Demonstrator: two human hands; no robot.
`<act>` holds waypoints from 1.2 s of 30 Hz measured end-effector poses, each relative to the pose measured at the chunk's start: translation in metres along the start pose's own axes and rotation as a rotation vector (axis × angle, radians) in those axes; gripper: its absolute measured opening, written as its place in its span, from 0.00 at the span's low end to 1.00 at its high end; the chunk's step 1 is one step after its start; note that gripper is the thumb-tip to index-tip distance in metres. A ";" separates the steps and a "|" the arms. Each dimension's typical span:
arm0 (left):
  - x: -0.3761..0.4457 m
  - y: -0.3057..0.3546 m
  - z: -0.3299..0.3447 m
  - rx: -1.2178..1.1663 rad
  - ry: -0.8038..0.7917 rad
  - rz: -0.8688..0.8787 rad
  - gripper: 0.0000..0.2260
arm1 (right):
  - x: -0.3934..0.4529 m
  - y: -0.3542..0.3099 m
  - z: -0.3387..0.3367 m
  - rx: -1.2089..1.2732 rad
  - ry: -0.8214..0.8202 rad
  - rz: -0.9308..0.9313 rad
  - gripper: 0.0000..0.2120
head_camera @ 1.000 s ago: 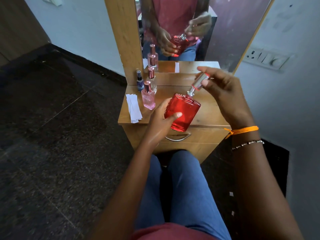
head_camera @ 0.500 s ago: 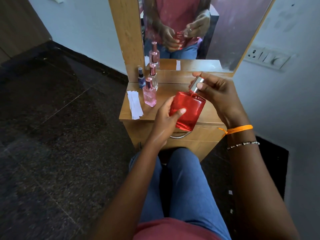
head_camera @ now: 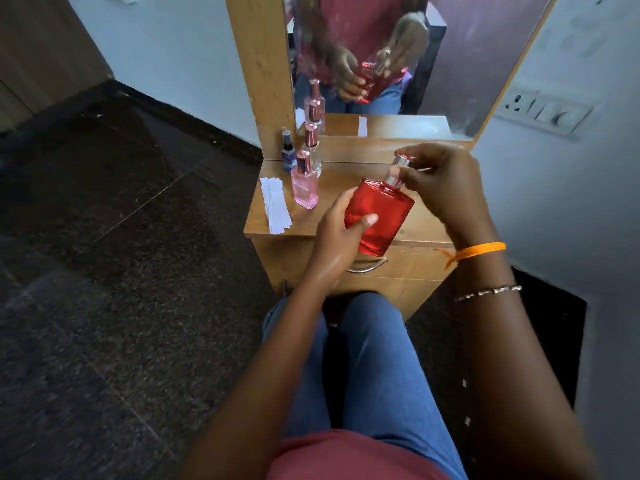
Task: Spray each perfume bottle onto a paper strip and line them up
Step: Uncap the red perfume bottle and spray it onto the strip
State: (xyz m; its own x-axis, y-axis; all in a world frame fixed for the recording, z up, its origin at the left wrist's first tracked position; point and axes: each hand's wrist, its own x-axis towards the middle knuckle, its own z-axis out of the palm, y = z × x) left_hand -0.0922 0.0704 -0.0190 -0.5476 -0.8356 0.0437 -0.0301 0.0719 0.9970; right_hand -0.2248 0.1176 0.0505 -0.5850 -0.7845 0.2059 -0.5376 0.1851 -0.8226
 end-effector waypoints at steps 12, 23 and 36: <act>0.003 0.000 -0.009 -0.223 -0.131 -0.091 0.20 | -0.029 0.021 0.002 0.381 -0.244 0.057 0.18; 0.009 -0.005 -0.019 0.146 0.248 0.026 0.09 | -0.004 0.013 0.025 0.060 0.230 0.014 0.14; 0.013 -0.017 -0.034 0.211 0.315 0.019 0.07 | 0.047 0.022 0.088 -0.173 0.315 0.068 0.16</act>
State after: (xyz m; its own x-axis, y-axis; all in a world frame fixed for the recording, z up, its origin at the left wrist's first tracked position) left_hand -0.0701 0.0397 -0.0336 -0.2665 -0.9572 0.1124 -0.2121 0.1720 0.9620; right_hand -0.2110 0.0326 -0.0042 -0.7666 -0.5510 0.3296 -0.5705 0.3489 -0.7435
